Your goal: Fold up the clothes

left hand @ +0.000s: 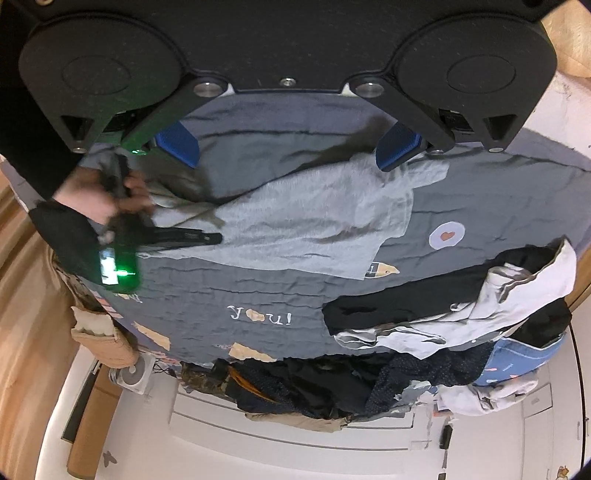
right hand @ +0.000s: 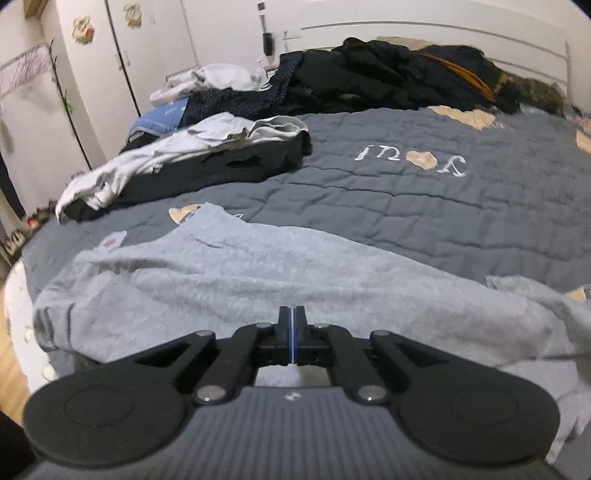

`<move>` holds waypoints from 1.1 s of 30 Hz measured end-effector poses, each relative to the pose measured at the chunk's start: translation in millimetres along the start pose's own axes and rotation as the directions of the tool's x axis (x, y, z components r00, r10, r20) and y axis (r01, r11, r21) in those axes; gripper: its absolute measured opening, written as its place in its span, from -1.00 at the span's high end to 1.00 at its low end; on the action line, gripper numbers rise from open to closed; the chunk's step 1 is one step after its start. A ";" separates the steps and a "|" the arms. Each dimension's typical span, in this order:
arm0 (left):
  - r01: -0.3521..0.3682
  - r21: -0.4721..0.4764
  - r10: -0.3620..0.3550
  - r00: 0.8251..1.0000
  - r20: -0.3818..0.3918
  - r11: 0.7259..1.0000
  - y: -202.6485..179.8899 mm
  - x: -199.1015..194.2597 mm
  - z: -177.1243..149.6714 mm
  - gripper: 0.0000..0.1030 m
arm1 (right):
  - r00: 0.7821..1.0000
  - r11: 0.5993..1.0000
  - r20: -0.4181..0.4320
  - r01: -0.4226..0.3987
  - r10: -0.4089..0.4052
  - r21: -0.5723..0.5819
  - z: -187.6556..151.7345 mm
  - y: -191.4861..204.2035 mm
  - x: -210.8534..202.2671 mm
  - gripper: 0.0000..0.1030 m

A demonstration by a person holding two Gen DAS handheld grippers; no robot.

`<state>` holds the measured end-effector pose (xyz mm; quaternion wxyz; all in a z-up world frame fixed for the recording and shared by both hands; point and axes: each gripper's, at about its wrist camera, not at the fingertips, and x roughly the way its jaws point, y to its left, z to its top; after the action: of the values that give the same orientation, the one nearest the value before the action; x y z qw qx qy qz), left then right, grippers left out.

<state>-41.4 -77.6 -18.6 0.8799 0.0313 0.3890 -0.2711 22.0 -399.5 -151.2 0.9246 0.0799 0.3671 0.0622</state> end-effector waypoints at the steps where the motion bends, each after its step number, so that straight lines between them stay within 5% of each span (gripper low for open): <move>1: -0.002 0.005 0.002 1.000 0.002 1.000 -1.7 7.7 1.8 -1.00 | 1.000 1.000 0.008 0.007 -0.007 -0.003 -0.2 -2.8 -3.0 0.94; 7: -0.027 0.049 0.026 0.999 0.026 0.998 -13.9 52.2 12.7 -1.00 | 0.997 0.997 0.023 0.068 -0.067 -0.024 2.9 -19.7 -16.5 0.80; 12: -0.020 0.105 0.015 0.998 0.054 0.994 -25.9 90.7 19.0 -1.00 | 0.997 0.997 0.044 0.064 -0.063 -0.038 5.4 -32.0 -24.2 0.20; 21: 0.045 0.215 -0.054 0.998 0.035 0.976 -38.5 170.0 37.6 -1.00 | 0.997 0.982 0.071 0.006 0.008 -0.188 2.5 -43.6 -30.1 -0.29; 27: 0.197 0.241 -0.204 0.979 0.005 0.950 -39.6 184.6 38.4 -1.00 | 0.989 0.976 0.082 -0.108 0.125 -0.187 10.0 -58.3 -20.8 -0.42; 33: 0.259 0.276 -0.271 0.963 0.004 0.926 -39.4 183.7 32.9 -1.00 | 0.996 0.972 0.034 -0.069 0.079 -0.224 10.0 -58.1 5.8 -0.42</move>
<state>61.9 -203.1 -118.5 0.8304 0.0936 0.3301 -0.4390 36.3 -456.5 -159.1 0.9324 -0.0091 0.3350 0.1357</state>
